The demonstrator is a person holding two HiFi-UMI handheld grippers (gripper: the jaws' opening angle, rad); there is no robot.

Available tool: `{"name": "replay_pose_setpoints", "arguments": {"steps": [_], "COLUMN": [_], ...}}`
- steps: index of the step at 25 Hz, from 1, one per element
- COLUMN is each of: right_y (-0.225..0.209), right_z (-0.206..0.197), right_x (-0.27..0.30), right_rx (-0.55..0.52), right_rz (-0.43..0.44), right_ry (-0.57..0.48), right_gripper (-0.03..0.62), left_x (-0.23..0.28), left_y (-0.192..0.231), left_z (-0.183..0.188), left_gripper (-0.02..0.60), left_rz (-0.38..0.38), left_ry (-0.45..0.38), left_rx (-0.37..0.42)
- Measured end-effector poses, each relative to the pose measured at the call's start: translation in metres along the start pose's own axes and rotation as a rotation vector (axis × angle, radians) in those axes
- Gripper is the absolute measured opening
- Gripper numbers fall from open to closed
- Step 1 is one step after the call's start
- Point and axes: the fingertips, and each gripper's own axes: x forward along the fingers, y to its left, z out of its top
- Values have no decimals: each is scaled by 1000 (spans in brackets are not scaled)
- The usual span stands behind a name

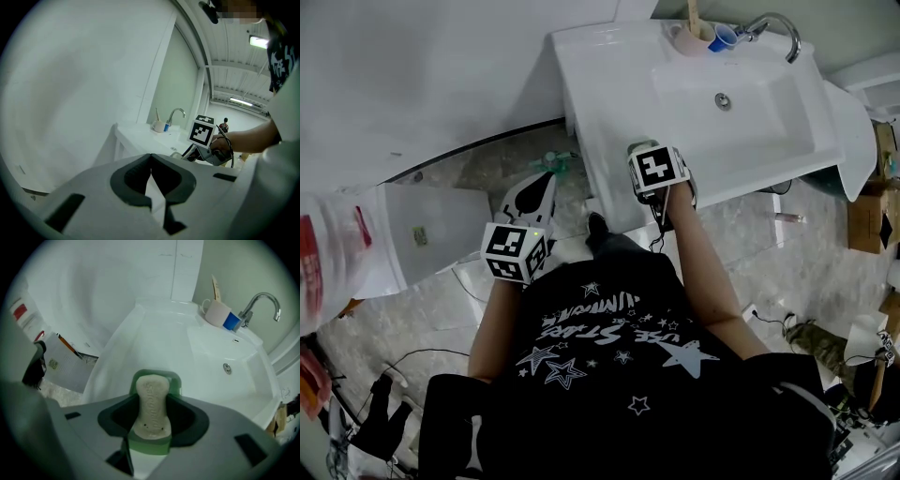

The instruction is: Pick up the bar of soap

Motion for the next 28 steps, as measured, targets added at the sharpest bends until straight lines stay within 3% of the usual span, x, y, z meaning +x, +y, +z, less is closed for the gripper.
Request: {"name": "replay_pose_setpoints", "arguments": {"steps": [4, 9, 16, 28], "right_y": [-3, -9, 5, 59], "right_z": [-2, 5, 16, -8], "right_x": [-3, -23, -68, -167], "right_rx": [54, 122, 198, 297], "right_rz": [11, 29, 124, 154], "right_ry": [-20, -124, -350, -693], "right_gripper": [189, 187, 186, 186], "left_x": [-7, -20, -40, -111], "left_y": [5, 11, 7, -19], "left_z": [3, 7, 7, -16], "left_gripper": [8, 9, 9, 9], "left_rz": [15, 27, 16, -57], "left_ry": [-18, -34, -58, -72], "left_rx": [-4, 3, 17, 40]}}
